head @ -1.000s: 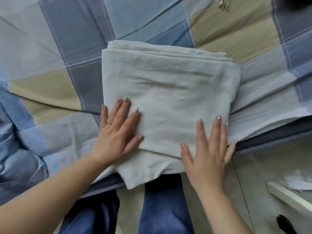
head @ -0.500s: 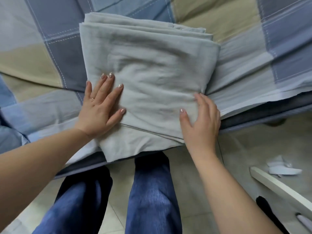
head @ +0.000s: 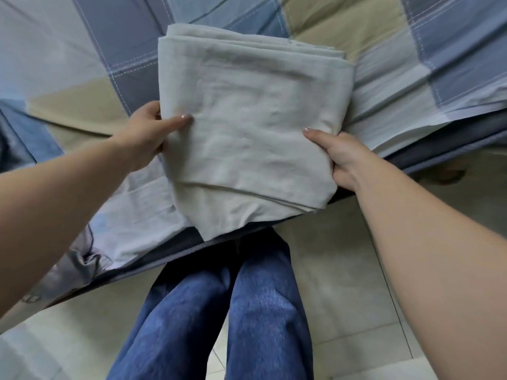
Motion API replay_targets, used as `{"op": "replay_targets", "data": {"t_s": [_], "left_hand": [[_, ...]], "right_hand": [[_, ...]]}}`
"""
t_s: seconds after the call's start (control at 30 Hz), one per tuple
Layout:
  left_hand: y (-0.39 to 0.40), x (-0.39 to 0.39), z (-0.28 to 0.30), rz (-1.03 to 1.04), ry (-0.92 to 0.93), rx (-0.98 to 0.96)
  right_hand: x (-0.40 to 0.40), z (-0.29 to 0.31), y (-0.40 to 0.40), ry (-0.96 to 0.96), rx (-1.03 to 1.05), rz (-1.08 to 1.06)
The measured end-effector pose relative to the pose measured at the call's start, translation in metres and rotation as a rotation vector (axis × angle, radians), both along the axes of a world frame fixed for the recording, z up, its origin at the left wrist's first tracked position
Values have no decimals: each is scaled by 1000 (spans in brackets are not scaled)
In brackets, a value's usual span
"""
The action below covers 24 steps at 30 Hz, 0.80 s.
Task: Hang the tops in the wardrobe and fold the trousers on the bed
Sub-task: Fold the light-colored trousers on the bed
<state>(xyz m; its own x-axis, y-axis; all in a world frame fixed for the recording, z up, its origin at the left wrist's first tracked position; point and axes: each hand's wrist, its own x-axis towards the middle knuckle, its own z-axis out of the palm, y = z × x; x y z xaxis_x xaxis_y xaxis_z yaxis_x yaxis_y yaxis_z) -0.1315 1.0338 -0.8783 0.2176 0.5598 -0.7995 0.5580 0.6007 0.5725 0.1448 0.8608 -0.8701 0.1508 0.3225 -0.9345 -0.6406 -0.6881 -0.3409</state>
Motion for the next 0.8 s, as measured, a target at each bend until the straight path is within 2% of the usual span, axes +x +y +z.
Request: {"op": "replay_targets", "data": {"t_s": [0.13, 0.27, 0.37, 0.53, 0.63, 0.8], "left_hand": [[-13, 1, 23, 22, -50, 77], [-19, 7, 76, -52, -179, 97], [-27, 15, 128, -120, -269, 49], [-42, 39, 248, -313, -324, -89], [-59, 72, 319, -445, -324, -158], [-111, 115, 408, -535, -380, -211]], "right_hand": [[-15, 27, -22, 86, 101, -124], [-26, 78, -55, 91, 164, -224], [-34, 128, -86, 78, 194, -306], [-51, 233, -149, 79, 220, -484], [-60, 295, -185, 11, 250, -578], [-69, 377, -255, -95, 308, -714]]}}
